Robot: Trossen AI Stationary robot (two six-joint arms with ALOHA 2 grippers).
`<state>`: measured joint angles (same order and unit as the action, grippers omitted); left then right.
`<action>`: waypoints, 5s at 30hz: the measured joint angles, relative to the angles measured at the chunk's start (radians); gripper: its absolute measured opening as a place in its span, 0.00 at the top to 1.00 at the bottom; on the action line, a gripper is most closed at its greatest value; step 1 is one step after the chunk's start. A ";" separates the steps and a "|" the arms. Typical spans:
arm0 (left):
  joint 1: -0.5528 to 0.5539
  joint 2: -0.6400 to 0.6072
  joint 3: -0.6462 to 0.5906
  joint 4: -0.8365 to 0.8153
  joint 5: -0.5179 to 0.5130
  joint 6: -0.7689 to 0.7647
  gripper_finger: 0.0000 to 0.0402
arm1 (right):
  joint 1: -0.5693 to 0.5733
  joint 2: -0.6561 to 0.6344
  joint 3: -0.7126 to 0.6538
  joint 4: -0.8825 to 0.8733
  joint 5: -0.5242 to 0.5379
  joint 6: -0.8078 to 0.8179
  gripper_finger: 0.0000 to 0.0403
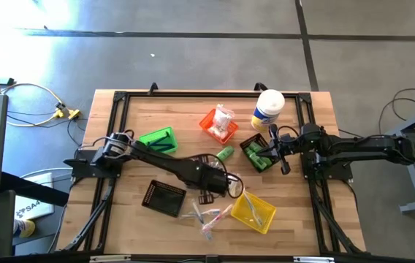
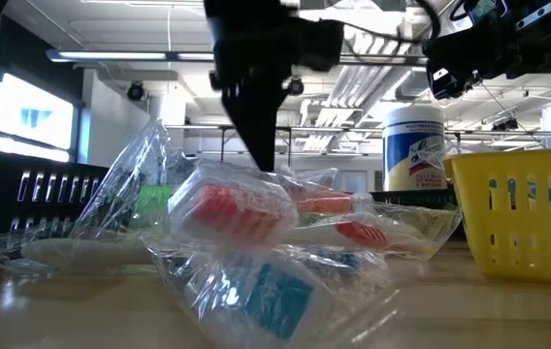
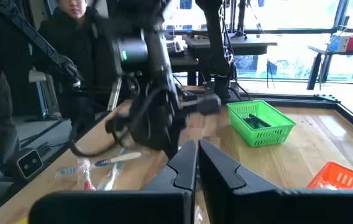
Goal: Pick & Place Travel size toiletries
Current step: Put the black hairbrush into the bottom black bin, then put the green shampoo into the top black bin
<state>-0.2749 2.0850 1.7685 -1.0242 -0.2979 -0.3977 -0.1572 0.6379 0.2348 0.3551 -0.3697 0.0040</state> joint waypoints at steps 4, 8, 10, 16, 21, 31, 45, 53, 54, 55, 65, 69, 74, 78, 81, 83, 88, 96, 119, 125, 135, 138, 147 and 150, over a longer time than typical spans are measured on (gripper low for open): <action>-0.002 0.000 0.084 -0.096 0.007 -0.023 1.00 | 0.000 0.000 0.000 0.000 0.000 0.000 0.98; -0.021 0.000 0.162 -0.223 0.061 -0.055 1.00 | 0.000 0.000 0.000 0.000 0.000 0.000 0.98; -0.041 0.000 0.190 -0.293 0.083 -0.083 1.00 | 0.000 0.000 0.000 0.000 0.000 0.000 0.98; -0.133 -0.010 0.197 -0.465 0.107 -0.263 1.00 | 0.000 0.000 0.000 0.000 0.000 0.000 0.98; -0.223 -0.020 0.197 -0.547 0.041 -0.434 1.00 | 0.000 0.000 0.000 0.009 0.000 0.000 0.98; -0.318 -0.086 0.104 -0.543 -0.064 -0.584 1.00 | 0.000 0.000 0.000 0.051 0.001 0.003 0.98; -0.369 -0.332 -0.327 -0.168 -0.009 -0.661 1.00 | 0.000 0.000 0.000 0.054 0.003 0.003 0.98; -0.426 -0.430 -0.498 -0.048 0.085 -0.770 1.00 | 0.000 0.000 0.000 0.081 0.004 0.004 0.98; -0.431 -0.433 -0.505 -0.041 0.084 -0.771 1.00 | 0.000 0.000 0.000 0.084 0.004 0.004 0.98; -0.434 -0.434 -0.505 -0.046 0.083 -0.769 1.00 | 0.000 0.000 0.000 0.087 0.004 0.003 0.98; -0.432 -0.435 -0.505 0.023 0.080 -0.713 1.00 | 0.000 0.000 0.000 0.088 0.080 0.003 0.98; -0.432 -0.434 -0.505 0.023 0.069 -0.736 0.99 | 0.000 0.000 0.000 0.090 0.080 0.003 0.98; -0.432 -0.433 -0.505 0.026 0.082 -0.759 0.92 | 0.000 0.000 0.000 0.090 0.079 0.003 0.98; -0.432 -0.433 -0.505 0.026 0.086 -0.760 0.81 | 0.000 0.000 0.000 0.090 0.079 0.003 0.98; -0.432 -0.433 -0.505 0.027 0.088 -0.758 0.74 | 0.000 0.000 0.000 0.090 0.079 0.003 0.98; -0.432 -0.432 -0.505 0.026 0.090 -0.736 0.71 | 0.000 0.000 0.000 0.090 0.079 0.003 0.98; -0.430 -0.446 -0.505 0.018 0.085 -0.709 0.69 | 0.000 0.000 0.000 0.090 0.079 0.003 0.98; -0.340 -0.512 -0.504 0.022 0.070 -0.666 0.69 | 0.000 0.000 0.000 0.090 0.078 0.000 0.98; -0.026 -0.528 -0.504 0.240 0.018 -0.477 0.69 | 0.000 0.000 0.000 0.098 0.072 -0.001 0.98; 0.032 -0.528 -0.504 0.321 -0.003 -0.249 0.69 | 0.000 0.000 0.000 0.098 0.074 0.000 0.98; 0.098 -0.529 -0.531 0.529 -0.049 0.141 0.69 | 0.000 0.000 0.000 0.097 0.075 0.000 0.98; 0.098 -0.541 -0.608 0.601 -0.078 0.154 0.69 | 0.000 0.000 0.000 0.095 0.075 0.000 0.98; 0.098 -0.639 -0.936 1.041 -0.016 0.182 0.69 | 0.000 0.001 0.000 0.061 0.080 0.000 0.98; 0.098 -0.691 -1.024 1.149 0.005 0.193 0.69 | 0.000 0.001 0.000 0.049 0.083 -0.001 0.98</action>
<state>-0.1767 1.3942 0.7447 0.1245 -0.2931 -0.2051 -0.1574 0.6388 0.2344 0.4040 -0.2863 0.0033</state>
